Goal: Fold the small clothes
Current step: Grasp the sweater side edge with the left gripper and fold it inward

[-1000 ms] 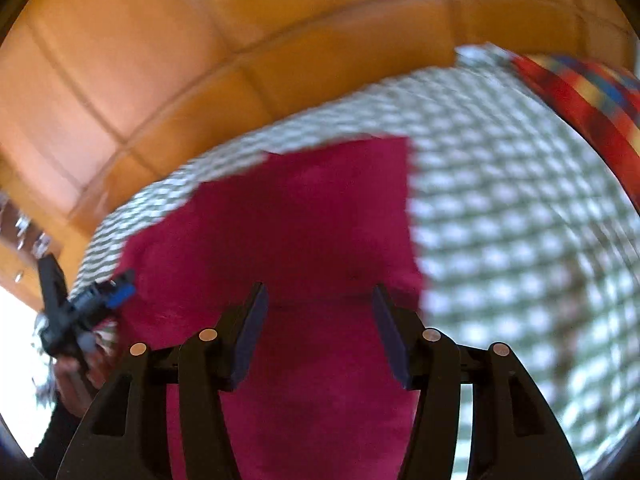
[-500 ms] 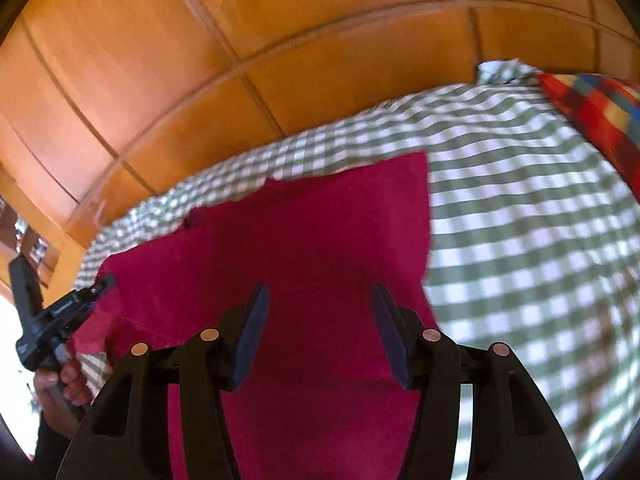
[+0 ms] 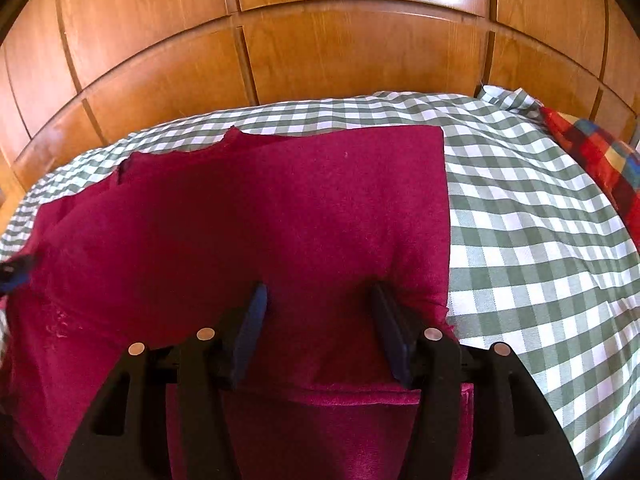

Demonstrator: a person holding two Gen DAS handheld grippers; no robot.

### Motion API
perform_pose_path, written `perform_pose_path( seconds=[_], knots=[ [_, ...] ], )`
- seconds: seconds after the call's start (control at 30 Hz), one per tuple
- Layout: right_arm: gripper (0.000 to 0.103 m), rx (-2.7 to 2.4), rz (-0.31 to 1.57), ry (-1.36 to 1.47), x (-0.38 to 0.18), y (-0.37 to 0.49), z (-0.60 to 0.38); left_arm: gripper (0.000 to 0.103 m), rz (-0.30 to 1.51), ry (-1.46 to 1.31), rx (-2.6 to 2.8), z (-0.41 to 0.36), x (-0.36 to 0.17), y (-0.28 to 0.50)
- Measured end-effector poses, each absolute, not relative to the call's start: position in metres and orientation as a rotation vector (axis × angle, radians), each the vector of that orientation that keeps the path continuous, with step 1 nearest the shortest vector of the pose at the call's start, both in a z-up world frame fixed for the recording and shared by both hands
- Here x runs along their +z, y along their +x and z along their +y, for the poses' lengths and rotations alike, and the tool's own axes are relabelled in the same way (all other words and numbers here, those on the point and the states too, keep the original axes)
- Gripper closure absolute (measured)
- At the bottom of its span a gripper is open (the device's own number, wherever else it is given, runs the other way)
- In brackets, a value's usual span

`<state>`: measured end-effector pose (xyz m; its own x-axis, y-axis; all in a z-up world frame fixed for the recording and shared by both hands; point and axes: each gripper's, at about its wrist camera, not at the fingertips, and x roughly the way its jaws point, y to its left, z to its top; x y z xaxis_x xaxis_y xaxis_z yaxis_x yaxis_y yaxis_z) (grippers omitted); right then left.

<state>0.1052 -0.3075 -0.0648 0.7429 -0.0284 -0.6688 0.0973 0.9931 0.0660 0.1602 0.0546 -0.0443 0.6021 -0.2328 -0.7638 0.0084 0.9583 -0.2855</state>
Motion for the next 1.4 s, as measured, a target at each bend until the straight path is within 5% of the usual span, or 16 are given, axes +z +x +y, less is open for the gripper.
perform_pose_path(
  seconds=[0.53, 0.7, 0.9, 0.93, 0.97, 1.03, 1.4],
  knots=[
    [0.045, -0.131, 0.725, 0.01, -0.064, 0.103, -0.293, 0.042, 0.74, -0.849, 0.421, 0.362, -0.066, 0.062],
    [0.044, -0.145, 0.725, -0.012, -0.064, 0.103, -0.291, 0.053, 0.724, -0.92, 0.476, 0.41, -0.076, 0.074],
    [0.043, -0.159, 0.724, -0.029, -0.064, 0.103, -0.289, 0.056, 0.75, -0.899, 0.499, 0.434, -0.083, 0.108],
    [0.043, -0.16, 0.724, -0.03, -0.064, 0.103, -0.288, 0.066, 0.757, -0.888, 0.508, 0.438, -0.083, 0.112],
    [0.043, -0.159, 0.724, -0.03, -0.064, 0.103, -0.289, 0.086, 0.772, -0.868, 0.509, 0.443, -0.083, 0.117],
    [0.043, -0.158, 0.724, -0.028, -0.064, 0.103, -0.289, 0.097, 0.81, -0.836, 0.506, 0.446, -0.083, 0.125],
    [0.043, -0.158, 0.723, -0.026, -0.064, 0.103, -0.289, 0.097, 0.632, -0.726, 0.094, 0.33, 0.012, 0.143]
  ],
)
